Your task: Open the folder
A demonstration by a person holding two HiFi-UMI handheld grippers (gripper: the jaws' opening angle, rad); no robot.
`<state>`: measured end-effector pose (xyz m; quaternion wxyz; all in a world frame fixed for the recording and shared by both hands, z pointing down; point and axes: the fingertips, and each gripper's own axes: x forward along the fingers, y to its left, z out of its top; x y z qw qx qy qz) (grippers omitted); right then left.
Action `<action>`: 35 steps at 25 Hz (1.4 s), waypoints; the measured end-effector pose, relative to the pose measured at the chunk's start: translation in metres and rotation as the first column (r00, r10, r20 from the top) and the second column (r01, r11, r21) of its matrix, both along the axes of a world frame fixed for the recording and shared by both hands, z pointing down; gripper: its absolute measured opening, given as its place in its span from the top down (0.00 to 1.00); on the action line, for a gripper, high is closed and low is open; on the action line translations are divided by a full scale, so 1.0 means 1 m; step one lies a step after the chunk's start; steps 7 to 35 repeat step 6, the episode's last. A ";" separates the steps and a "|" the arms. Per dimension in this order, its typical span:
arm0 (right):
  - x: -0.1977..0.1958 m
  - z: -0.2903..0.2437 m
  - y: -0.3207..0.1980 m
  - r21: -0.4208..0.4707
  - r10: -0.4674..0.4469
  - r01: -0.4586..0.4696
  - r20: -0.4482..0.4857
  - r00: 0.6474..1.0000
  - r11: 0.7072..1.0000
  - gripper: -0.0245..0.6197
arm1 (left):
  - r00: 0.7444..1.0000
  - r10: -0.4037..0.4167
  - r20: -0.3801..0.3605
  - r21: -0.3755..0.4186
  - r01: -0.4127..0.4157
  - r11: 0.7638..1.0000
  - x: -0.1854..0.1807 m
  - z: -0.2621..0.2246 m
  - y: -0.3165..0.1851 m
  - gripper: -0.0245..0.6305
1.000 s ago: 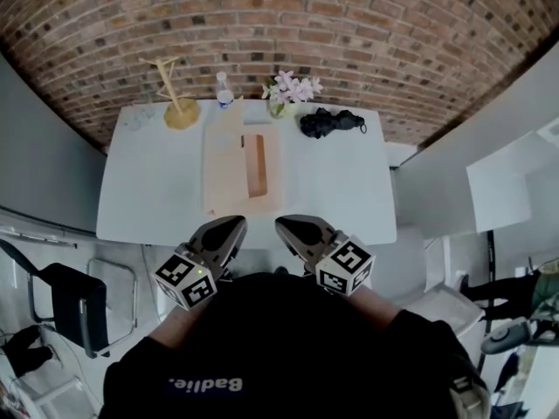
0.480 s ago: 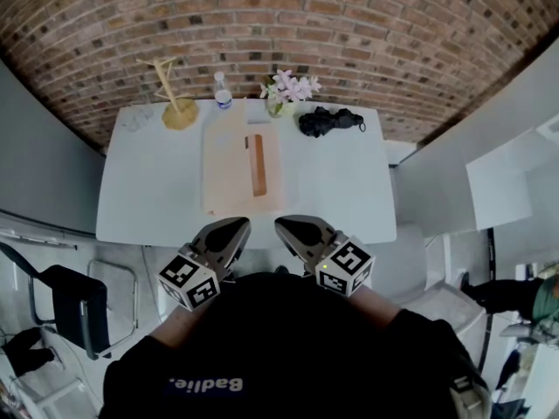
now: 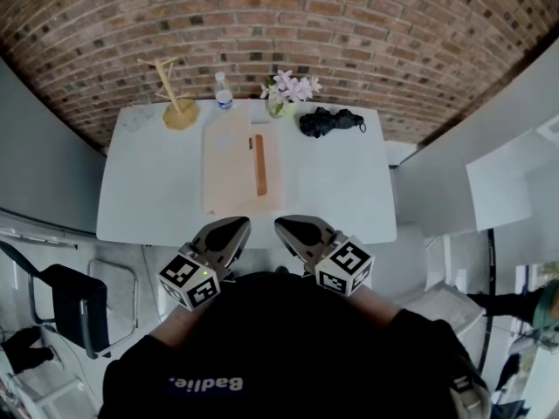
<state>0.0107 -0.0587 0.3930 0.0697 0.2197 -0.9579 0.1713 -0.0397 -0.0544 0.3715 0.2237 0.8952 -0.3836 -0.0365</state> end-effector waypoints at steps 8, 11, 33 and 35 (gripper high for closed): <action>-0.002 -0.001 0.001 0.002 0.002 -0.002 0.003 1.000 1.000 0.92 | 1.000 -0.008 -0.002 -0.007 0.008 1.000 -0.003 -0.001 0.002 0.96; -0.002 -0.001 0.001 0.002 0.002 -0.002 0.003 1.000 1.000 0.92 | 1.000 -0.008 -0.002 -0.007 0.008 1.000 -0.003 -0.001 0.002 0.96; -0.002 -0.001 0.001 0.002 0.002 -0.002 0.003 1.000 1.000 0.92 | 1.000 -0.008 -0.002 -0.007 0.008 1.000 -0.003 -0.001 0.002 0.96; -0.002 -0.001 0.001 0.002 0.002 -0.002 0.003 1.000 1.000 0.92 | 1.000 -0.008 -0.002 -0.007 0.008 1.000 -0.003 -0.001 0.002 0.96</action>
